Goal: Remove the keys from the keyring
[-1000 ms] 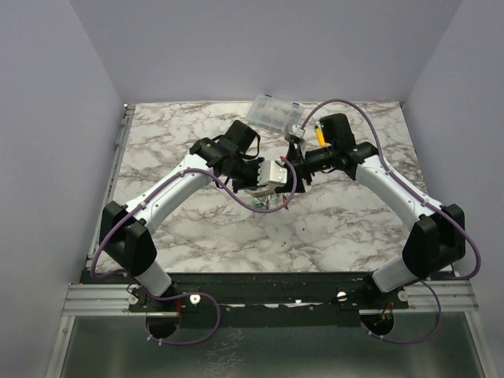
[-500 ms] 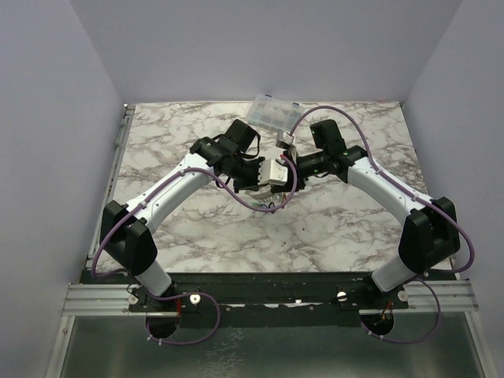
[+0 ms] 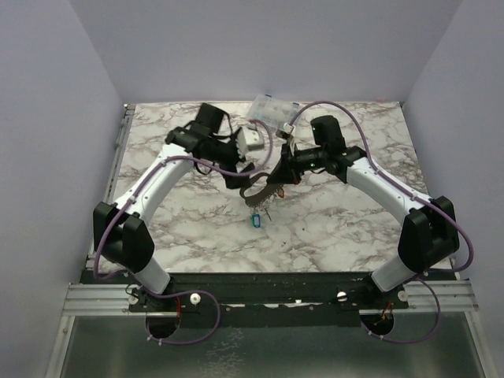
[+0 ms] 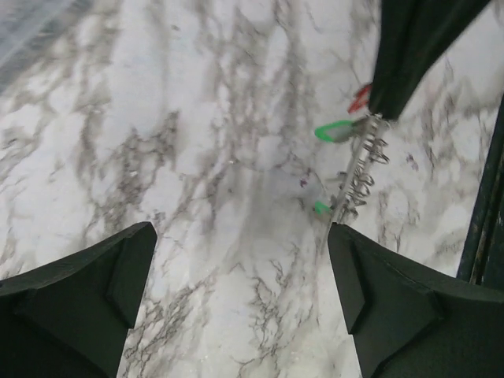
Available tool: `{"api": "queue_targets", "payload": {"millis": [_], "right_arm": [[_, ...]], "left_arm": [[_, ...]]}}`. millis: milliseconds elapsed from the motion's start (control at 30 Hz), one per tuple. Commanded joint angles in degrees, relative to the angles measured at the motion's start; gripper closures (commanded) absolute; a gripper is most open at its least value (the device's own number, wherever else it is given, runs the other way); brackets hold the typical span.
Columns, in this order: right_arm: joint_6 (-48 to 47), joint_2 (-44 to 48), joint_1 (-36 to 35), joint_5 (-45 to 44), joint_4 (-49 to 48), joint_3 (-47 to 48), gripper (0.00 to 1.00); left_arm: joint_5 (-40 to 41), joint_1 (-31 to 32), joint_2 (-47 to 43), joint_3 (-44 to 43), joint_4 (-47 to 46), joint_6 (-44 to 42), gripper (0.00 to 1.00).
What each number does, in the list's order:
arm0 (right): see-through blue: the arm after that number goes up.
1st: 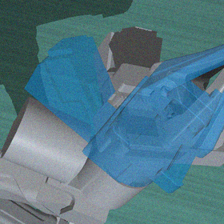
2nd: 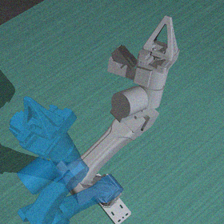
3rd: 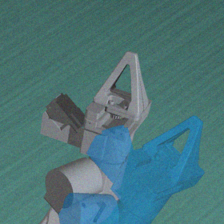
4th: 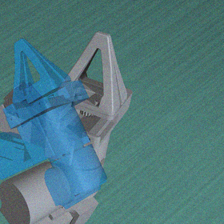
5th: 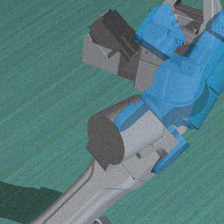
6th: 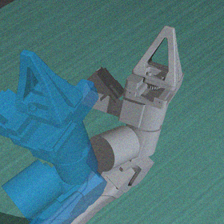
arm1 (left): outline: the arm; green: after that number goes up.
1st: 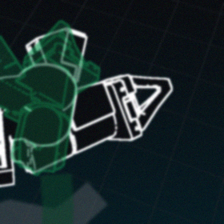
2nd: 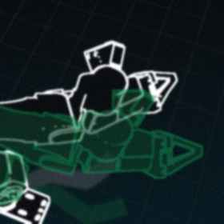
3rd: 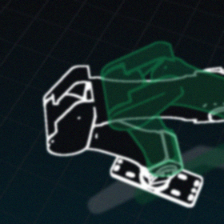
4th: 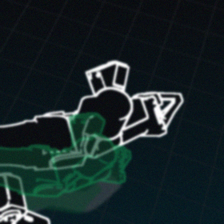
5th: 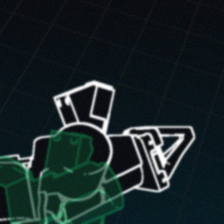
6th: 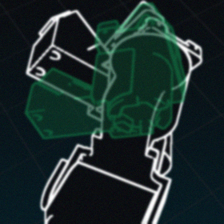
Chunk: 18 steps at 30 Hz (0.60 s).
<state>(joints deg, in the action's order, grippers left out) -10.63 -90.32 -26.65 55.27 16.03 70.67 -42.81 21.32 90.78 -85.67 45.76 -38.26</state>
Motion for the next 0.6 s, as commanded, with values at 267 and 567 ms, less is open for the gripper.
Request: {"api": "queue_targets", "payload": {"millis": [267,567], "right_arm": [[39.1,0.5,6.1,8.7,-38.7,1.8,1.0],[56.9,0.3,6.6,11.4,-60.4,-2.3,0.99]], "left_arm": [[-18.3,-11.8,-13.6,21.1,-44.2,43.8,0.01],[-19.9,-12.2,-13.3,32.5,-82.3,77.4,0.1]]}}
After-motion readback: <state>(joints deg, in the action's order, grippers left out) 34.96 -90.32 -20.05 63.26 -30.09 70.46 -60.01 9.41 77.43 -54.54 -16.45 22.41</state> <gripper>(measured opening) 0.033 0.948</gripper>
